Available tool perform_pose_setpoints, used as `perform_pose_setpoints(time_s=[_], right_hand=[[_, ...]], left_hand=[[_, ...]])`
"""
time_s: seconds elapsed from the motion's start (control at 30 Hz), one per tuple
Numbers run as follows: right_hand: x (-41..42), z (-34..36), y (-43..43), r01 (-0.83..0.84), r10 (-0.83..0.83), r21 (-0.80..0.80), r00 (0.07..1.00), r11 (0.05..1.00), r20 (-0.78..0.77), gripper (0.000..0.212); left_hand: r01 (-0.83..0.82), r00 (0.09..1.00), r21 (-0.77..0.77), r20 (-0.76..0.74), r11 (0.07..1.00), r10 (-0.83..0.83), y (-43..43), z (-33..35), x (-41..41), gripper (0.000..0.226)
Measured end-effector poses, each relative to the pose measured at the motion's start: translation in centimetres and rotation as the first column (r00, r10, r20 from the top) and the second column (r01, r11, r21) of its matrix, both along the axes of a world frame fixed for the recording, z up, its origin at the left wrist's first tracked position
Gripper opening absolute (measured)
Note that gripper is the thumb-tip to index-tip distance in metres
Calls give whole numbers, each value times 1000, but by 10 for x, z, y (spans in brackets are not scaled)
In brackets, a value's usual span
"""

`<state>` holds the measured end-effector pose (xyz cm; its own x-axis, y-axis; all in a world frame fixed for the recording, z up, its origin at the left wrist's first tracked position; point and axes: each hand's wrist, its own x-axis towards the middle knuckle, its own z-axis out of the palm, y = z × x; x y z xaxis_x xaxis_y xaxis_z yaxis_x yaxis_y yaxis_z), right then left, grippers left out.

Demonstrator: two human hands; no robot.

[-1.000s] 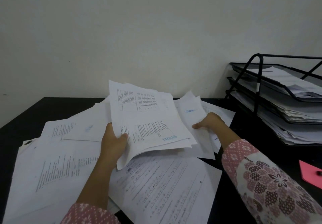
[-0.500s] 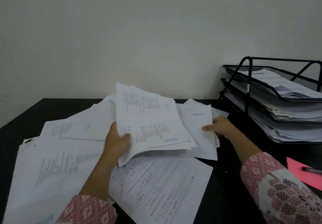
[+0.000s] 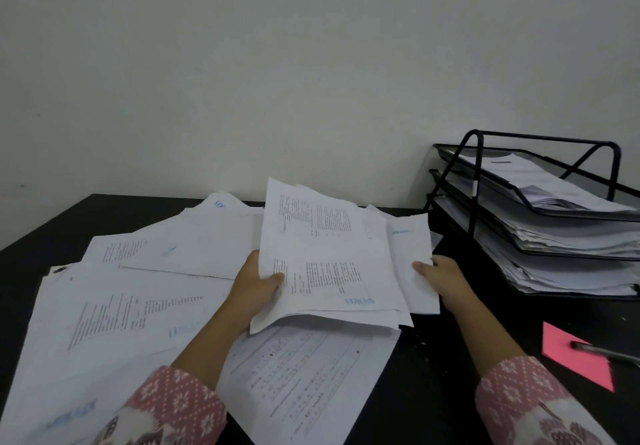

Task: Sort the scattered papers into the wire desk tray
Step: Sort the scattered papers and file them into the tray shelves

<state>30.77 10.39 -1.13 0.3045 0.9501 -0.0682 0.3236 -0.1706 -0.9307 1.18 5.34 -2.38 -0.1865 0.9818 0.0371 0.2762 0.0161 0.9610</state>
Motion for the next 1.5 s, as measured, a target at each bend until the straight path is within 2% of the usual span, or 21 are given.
perform_pose_setpoints(time_s=[0.13, 0.23, 0.33, 0.47, 0.57, 0.63, 0.77, 0.83, 0.9, 0.97, 1.1, 1.23, 1.4, 1.5], right_hand=[[-1, -4, -3, 25, -41, -100, 985, 995, -165, 17], [-5, -10, -4, 28, -60, -121, 962, 992, -266, 21], [-6, -9, -9, -62, 22, -89, 919, 994, -393, 38], [-6, -9, -15, -219, 190, -75, 941, 973, -280, 31], [-7, -3, -11, -171, 166, -47, 981, 984, -100, 42], [-6, 9, -9, -155, 154, 9, 988, 988, 17, 47], [-4, 44, -11, -198, 178, 169, 976, 966, 124, 43], [-3, 67, -14, -206, 174, 246, 974, 947, 145, 40], [-3, 87, -17, -212, 174, 312, 974, 926, 146, 38], [-1, 105, -22, -214, 174, 362, 975, 907, 138, 38], [0, 129, -32, -224, 204, 450, 975, 865, 92, 41], [-2, 143, -41, -223, 252, 507, 968, 833, 11, 40], [-2, 147, -43, -243, 309, 514, 950, 823, -45, 40], [-4, 141, -42, -259, 344, 510, 936, 820, -76, 44]], left_hand=[[11, 999, -20, 38, 1000, -11, 5, 2, 11, 47], [61, 998, -40, 9, 997, -61, 7, 1, 23, 46], [83, 994, -44, -71, 996, -86, 9, 1, 37, 48], [118, 976, -26, -180, 993, -121, 14, 0, 49, 54], [127, 954, -20, -270, 992, -128, 18, 1, 55, 58], [119, 951, -64, -279, 991, -132, 22, 2, 56, 61], [42, 929, -162, -356, 986, -99, 33, 9, 55, 71], [11, 917, -161, -392, 987, -74, 37, 18, 54, 81], [18, 947, -136, -315, 990, -61, 40, 30, 53, 88], [41, 986, -76, -159, 996, -53, 42, 44, 51, 89], [75, 995, 65, 63, 995, -79, 41, 77, 48, 83], [160, 963, 135, 199, 978, -185, 38, 108, 48, 69], [112, 909, 180, 378, 977, -174, 40, 126, 41, 72], [78, 861, 215, 477, 973, -175, 35, 129, 36, 60]])
